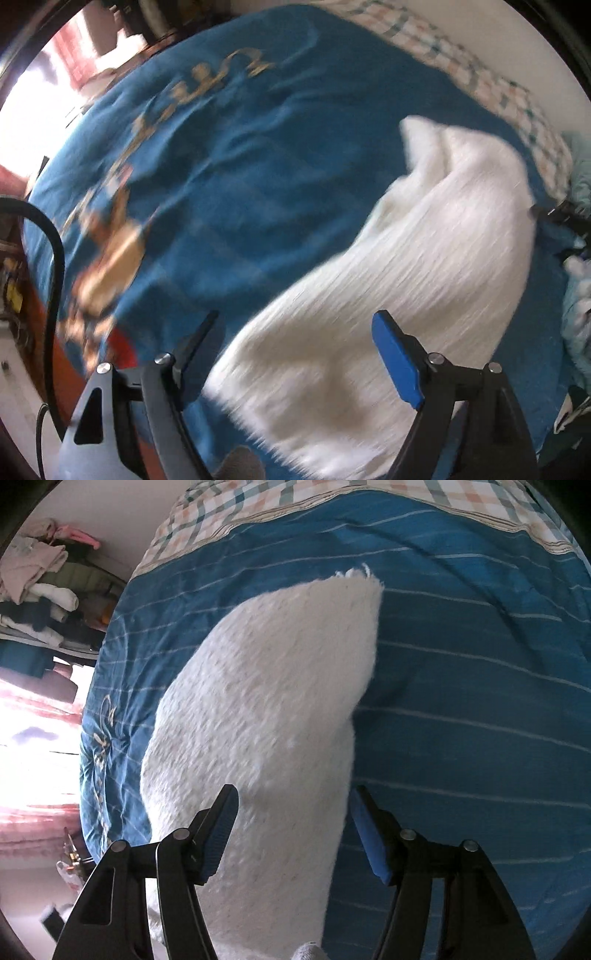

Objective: Fold large clothes

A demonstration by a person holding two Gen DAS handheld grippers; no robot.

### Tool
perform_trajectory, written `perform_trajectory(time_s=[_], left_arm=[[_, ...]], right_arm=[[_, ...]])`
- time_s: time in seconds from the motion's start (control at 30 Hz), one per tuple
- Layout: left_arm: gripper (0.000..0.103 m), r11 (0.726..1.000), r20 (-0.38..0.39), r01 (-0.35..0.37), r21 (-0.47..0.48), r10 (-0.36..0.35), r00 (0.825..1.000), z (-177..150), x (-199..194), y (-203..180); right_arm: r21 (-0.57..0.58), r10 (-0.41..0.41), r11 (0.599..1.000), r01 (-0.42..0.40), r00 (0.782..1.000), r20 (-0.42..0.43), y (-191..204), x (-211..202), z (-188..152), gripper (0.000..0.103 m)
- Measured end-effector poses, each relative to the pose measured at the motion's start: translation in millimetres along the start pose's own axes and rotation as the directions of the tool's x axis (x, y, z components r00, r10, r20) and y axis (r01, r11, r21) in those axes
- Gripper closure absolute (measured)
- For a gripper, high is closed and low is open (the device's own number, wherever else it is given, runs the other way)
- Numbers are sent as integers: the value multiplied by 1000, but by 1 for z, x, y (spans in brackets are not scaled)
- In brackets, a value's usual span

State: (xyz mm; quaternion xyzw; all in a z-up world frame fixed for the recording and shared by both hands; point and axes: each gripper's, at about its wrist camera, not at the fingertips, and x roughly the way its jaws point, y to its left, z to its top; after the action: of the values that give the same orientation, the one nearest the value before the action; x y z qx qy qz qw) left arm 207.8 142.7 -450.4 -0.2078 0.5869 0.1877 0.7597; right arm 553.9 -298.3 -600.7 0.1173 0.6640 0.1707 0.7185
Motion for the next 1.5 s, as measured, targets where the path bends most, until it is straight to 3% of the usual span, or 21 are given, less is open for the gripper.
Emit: perform_trajectory(time_s=[0.1,0.23,0.33,0.4,0.47,0.5,0.53,0.57,0.73,0.9,0.97,1.03,1.1,1.13,1.23,1.3,1.33,1.37,1.4,1.47,1.5], left_arm=[[22,996,17,81,36,-82,997,50,8,-44],[22,953,-72,304,16,-302,951,124,54,-108],[22,951,-154,305,47,-295,943,160,97,-145],[22,958,-218,276,79,-253,943,171,126,-162],[25,955,-220,277,109,-249,943,175,133,-174],[34,946,-191,299,128,-273,943,176,129,-176],[74,943,-168,300,141,-276,946,176,124,-176],[90,944,-156,295,146,-273,949,175,120,-173],[93,939,-79,328,105,-321,944,172,87,-144],[94,944,41,323,60,-326,945,193,55,-113],[94,951,37,304,51,-306,951,207,73,-107],[93,965,-46,256,54,-254,966,212,119,-101],[86,970,-169,242,33,-234,958,208,165,-94],[85,967,-185,254,6,-248,951,205,173,-88],[77,954,-155,297,-41,-300,941,208,155,-78],[59,958,-117,282,-45,-285,951,208,134,-72],[36,962,-97,271,-42,-273,957,208,126,-70],[22,962,-69,271,-43,-274,959,207,118,-67],[22,958,-42,282,-50,-284,958,204,110,-64],[22,964,-13,260,-49,-261,965,199,98,-58],[21,969,9,242,-43,-241,970,196,92,-57]], right_arm=[[24,47,999,-47,999,11,-2,11,14,38],[88,115,989,-115,993,11,-17,18,29,38],[126,163,978,-164,986,12,-27,25,37,38],[153,195,969,-195,981,15,-36,30,41,38],[172,200,965,-198,980,6,-37,38,43,38],[178,204,963,-201,979,5,-37,41,43,38],[183,210,961,-207,978,6,-39,43,44,38],[188,211,960,-208,977,5,-41,44,44,38],[218,232,949,-229,973,11,-49,41,43,38],[215,237,948,-235,971,17,-47,35,46,38],[203,240,950,-236,971,8,-45,39,46,38],[178,235,957,-228,972,-14,-38,47,47,38],[153,259,956,-251,965,-37,-32,56,48,38],[149,312,942,-301,949,-52,-29,63,48,34],[164,448,888,-429,889,-98,-26,85,50,24],[162,490,869,-467,858,-152,-23,109,54,20],[180,509,858,-481,841,-183,-22,125,55,14],[218,536,841,-495,816,-217,-22,144,57,11],[251,566,821,-512,789,-240,-21,159,58,11],[272,588,804,-529,775,-231,-12,171,63,9],[255,587,805,-535,779,-219,-3,172,65,10]])
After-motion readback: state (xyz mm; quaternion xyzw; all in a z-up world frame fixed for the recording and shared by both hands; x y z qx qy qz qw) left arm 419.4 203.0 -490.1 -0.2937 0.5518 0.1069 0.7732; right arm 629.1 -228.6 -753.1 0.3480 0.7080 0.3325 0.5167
